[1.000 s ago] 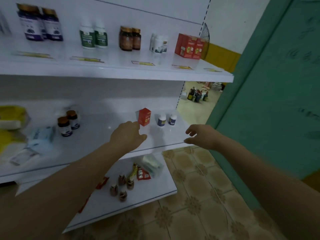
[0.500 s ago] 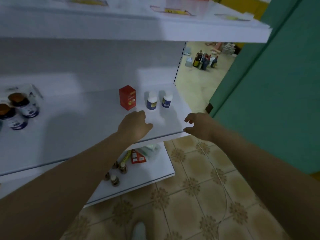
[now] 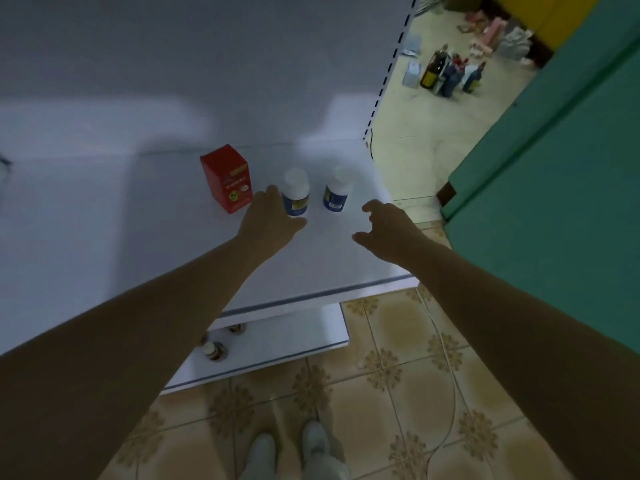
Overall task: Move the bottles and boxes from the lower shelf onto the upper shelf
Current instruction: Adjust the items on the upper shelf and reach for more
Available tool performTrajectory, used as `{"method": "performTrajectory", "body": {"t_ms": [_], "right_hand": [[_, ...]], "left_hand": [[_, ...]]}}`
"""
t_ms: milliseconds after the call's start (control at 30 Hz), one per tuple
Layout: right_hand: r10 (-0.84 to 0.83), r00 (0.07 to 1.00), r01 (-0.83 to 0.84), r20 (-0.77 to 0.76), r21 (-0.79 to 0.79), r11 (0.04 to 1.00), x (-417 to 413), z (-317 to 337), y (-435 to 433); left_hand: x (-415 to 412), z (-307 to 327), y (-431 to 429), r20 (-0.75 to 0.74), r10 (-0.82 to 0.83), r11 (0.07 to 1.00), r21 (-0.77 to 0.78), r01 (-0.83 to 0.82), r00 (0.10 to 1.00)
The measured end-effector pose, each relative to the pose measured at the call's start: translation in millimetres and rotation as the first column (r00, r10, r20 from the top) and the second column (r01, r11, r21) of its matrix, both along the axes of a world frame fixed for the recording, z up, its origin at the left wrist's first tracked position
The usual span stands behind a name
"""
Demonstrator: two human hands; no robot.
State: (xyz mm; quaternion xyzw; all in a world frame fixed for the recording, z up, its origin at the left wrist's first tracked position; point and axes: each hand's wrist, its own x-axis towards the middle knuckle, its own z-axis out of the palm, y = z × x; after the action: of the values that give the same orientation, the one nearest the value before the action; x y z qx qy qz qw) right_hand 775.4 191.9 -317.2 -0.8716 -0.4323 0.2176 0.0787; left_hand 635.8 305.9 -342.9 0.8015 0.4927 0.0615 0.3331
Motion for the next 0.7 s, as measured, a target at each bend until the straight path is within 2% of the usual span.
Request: {"method": "performTrajectory", "body": {"t_ms": [133, 233, 333, 533, 700], "right_hand": [[0.029, 1.0, -0.029, 0.004, 0.103, 0.994, 27.2, -11.9, 36.0], [0.039, 0.997, -0.027, -0.066, 0.17, 0.985, 37.9, -18.4, 61.0], [0.084, 0.99, -0.059, -0.113, 0.202, 0.978, 39.5, -29.0, 76.4], [0.139, 0.968, -0.068, -0.21, 0.315, 0.947, 31.2, -36.4, 70.3], [0.181, 0.941, -0.081, -0.288, 0.326, 0.942, 20.4, -38.4, 51.6]], "left_hand": [[31.6, -12.5, 21.4, 0.135, 0.129, 0.991, -0.06, -0.122, 0.982], [46.1, -24.3, 33.3, 0.186, 0.194, 0.978, -0.117, -0.175, 0.963], [48.3, -36.7, 32.6, 0.205, 0.213, 0.974, -0.117, -0.192, 0.955], [38.4, -45.9, 15.0, 0.36, 0.25, 0.964, -0.184, -0.194, 0.899], [21.9, -42.4, -5.8, 0.372, 0.24, 0.964, -0.2, -0.175, 0.896]]}}
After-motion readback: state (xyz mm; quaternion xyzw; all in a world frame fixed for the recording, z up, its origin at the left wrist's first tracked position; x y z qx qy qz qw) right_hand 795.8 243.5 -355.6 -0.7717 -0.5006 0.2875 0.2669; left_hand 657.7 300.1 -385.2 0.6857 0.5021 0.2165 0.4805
